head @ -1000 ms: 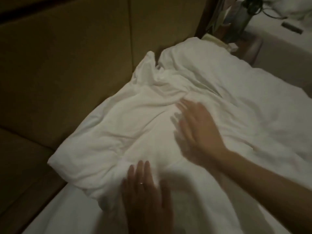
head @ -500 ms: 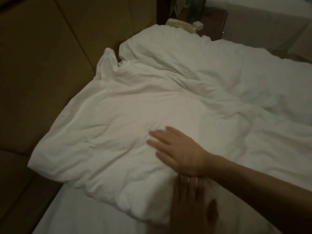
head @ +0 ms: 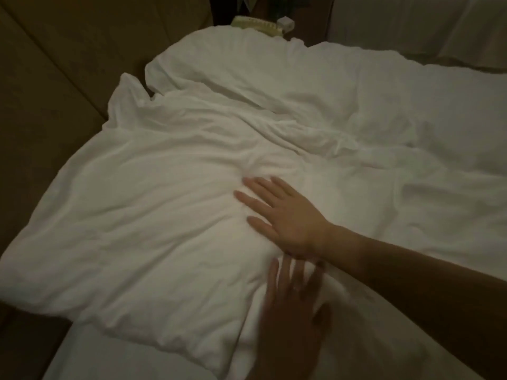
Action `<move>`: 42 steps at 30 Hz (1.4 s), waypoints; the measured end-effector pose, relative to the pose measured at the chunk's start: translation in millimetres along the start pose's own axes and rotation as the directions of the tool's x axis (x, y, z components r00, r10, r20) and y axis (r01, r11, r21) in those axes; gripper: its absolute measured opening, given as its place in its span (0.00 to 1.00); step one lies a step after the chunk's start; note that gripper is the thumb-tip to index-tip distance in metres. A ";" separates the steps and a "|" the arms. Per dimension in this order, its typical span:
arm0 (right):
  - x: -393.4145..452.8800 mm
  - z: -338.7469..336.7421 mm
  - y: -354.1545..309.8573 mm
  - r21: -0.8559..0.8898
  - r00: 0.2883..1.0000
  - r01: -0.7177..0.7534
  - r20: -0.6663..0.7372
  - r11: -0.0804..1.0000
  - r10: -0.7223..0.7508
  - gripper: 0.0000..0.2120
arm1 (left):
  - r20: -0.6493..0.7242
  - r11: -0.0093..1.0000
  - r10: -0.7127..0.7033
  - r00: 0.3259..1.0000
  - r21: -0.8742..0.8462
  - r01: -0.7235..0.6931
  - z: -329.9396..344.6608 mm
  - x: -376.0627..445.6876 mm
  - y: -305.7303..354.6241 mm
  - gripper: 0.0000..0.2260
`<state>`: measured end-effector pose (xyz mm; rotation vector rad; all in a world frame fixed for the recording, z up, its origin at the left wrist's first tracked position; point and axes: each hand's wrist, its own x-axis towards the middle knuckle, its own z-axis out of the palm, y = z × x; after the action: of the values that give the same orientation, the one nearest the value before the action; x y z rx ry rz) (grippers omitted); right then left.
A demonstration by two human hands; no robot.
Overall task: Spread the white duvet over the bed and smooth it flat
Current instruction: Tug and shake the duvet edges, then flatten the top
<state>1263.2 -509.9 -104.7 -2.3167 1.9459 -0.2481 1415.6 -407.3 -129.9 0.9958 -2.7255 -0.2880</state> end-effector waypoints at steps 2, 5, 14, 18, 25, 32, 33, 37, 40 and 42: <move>-18.3 21.9 41.0 -0.036 0.971 -0.230 0.053 0.973 0.232 0.29 | 0.050 0.997 0.074 0.996 0.017 -0.075 11.7 -23.6 -26.0 0.26; -35.4 26.5 67.4 -0.140 0.919 -0.360 0.115 0.922 0.376 0.32 | 0.015 0.946 -0.116 0.993 0.306 0.105 8.6 -27.8 -53.1 0.19; 162.2 -93.5 15.3 0.053 0.979 -0.007 -0.204 0.999 0.017 0.24 | -0.360 0.923 -0.385 0.850 -0.131 0.363 -180.3 115.9 -168.9 0.21; 284.8 -69.4 -21.0 -0.091 0.990 -0.075 -0.126 0.993 0.063 0.26 | -0.198 0.768 -0.632 0.750 -0.024 0.640 -165.5 200.4 -265.8 0.27; 307.0 -12.0 -22.4 -0.201 0.981 0.003 0.190 0.979 0.036 0.38 | 0.124 0.675 -0.732 0.670 -0.009 0.738 -122.6 177.9 -307.6 0.34; 442.1 -82.0 -8.8 -0.292 0.821 0.327 0.558 0.899 -0.118 0.31 | 0.242 0.493 -0.844 0.478 -0.002 0.870 -141.3 205.2 -322.2 0.36; 448.1 -70.8 -6.2 -0.321 0.777 0.348 0.625 0.881 -0.079 0.34 | 0.237 0.482 -0.843 0.484 -0.070 0.873 -138.3 207.5 -326.4 0.34; 448.9 -32.1 7.7 -0.392 0.760 0.454 0.639 0.800 -0.118 0.36 | 0.206 0.556 -0.804 0.558 -0.074 0.828 -132.6 206.0 -329.9 0.25; 440.2 -35.3 17.0 -0.449 0.829 0.515 0.477 0.730 -0.292 0.30 | 0.219 0.601 -0.771 0.599 -0.062 0.797 -129.4 207.9 -317.5 0.26; 427.3 -46.6 27.2 -0.527 0.836 0.547 0.307 0.650 -0.454 0.26 | 0.151 0.642 -0.748 0.646 -0.081 0.763 -131.0 211.4 -310.8 0.28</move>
<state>1299.4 -934.1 -39.8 -3.1359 1.3768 0.5948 1483.4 -792.3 -55.1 2.0948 -2.1421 -0.6674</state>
